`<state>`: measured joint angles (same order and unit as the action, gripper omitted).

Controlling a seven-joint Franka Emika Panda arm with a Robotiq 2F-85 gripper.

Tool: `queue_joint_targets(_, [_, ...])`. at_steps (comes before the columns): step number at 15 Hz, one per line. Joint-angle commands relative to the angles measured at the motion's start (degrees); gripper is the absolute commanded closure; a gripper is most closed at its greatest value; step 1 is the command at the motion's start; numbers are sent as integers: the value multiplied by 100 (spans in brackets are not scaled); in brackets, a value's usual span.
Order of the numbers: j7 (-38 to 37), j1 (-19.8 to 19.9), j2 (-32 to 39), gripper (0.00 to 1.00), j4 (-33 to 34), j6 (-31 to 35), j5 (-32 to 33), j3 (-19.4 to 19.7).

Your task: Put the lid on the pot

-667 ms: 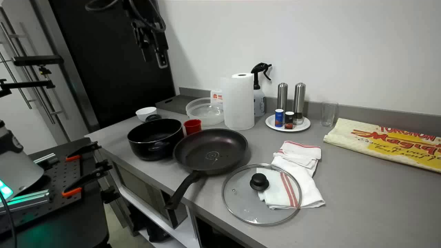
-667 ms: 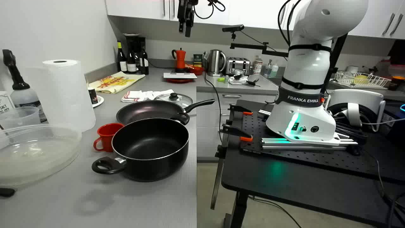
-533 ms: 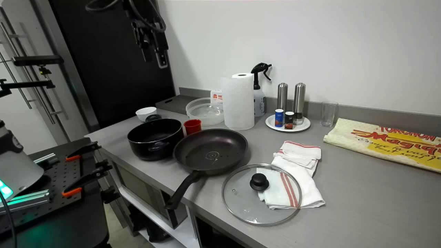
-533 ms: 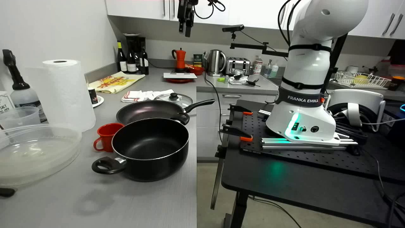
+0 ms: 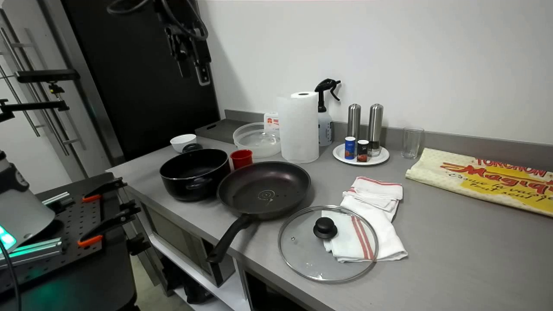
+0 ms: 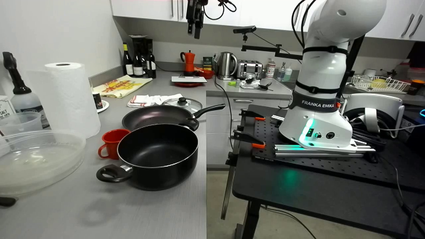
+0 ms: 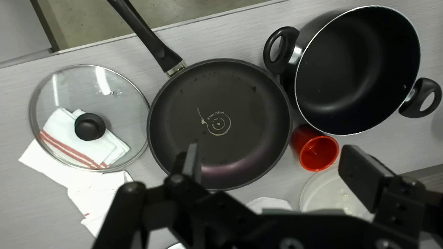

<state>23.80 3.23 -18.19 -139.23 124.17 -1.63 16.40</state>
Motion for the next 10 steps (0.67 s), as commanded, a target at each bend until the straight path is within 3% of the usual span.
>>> queue_joint_targets(1, [-45,117,204,0,119,24,-75,-129])
queue_joint_targets(10, [-1472,458,2487,0,1535,129,-109,-262])
